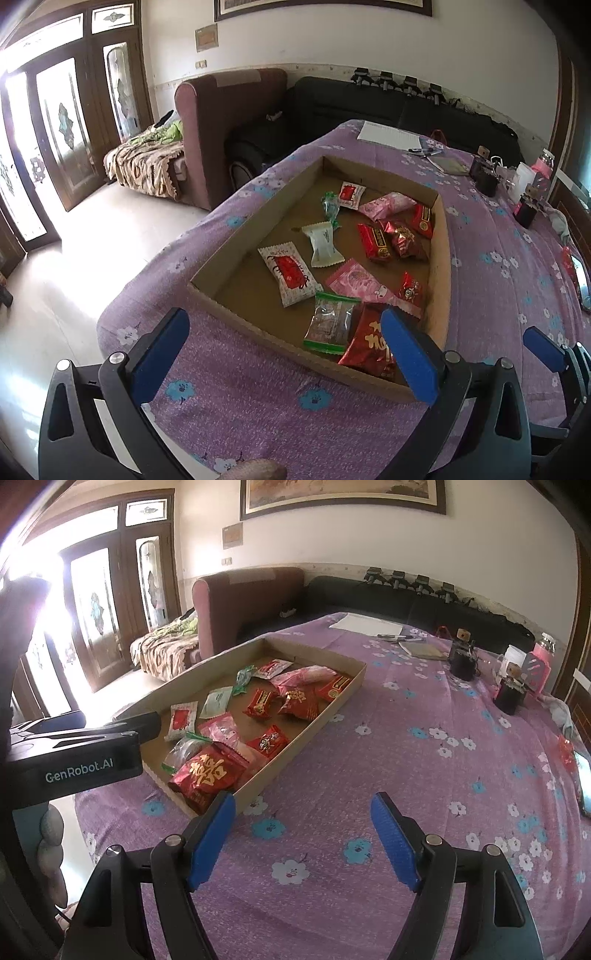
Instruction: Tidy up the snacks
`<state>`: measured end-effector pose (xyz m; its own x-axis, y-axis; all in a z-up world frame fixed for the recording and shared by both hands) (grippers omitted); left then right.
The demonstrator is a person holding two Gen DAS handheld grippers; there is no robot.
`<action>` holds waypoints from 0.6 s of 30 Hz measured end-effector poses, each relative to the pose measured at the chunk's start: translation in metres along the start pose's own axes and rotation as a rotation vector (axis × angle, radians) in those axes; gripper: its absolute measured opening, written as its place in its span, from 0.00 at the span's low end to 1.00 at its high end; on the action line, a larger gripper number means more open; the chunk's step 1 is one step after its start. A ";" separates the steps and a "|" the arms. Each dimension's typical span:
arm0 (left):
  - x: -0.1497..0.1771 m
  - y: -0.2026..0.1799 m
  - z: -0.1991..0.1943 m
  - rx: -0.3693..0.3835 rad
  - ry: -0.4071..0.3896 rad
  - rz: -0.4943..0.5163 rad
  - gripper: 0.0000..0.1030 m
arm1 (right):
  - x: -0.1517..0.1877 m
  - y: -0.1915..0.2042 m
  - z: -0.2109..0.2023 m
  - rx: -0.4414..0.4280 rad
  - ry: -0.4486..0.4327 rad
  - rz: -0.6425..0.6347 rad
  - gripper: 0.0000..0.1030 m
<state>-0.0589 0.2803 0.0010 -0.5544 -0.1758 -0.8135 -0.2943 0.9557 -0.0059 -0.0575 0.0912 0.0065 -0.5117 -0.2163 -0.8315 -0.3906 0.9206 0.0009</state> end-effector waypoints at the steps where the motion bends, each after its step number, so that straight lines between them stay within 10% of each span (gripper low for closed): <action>1: 0.001 0.001 0.001 0.002 0.007 -0.003 1.00 | 0.000 0.000 0.001 0.001 0.003 0.000 0.75; 18: 0.007 0.004 0.013 0.025 0.044 -0.024 1.00 | 0.006 0.003 0.010 -0.002 0.033 -0.001 0.76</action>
<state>-0.0540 0.2861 -0.0127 -0.5809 -0.2083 -0.7868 -0.2886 0.9566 -0.0402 -0.0541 0.0954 -0.0043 -0.5365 -0.2280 -0.8125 -0.3923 0.9198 0.0009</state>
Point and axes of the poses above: each gripper's, at about its wrist camera, not at the fingertips, and z roughly the way its jaws point, y to its left, x to its underside, the point moved 9 cm from there along z, roughly the way its jaws point, and after that the axes turned 9 degrees about -y, right-handed, at the moved point
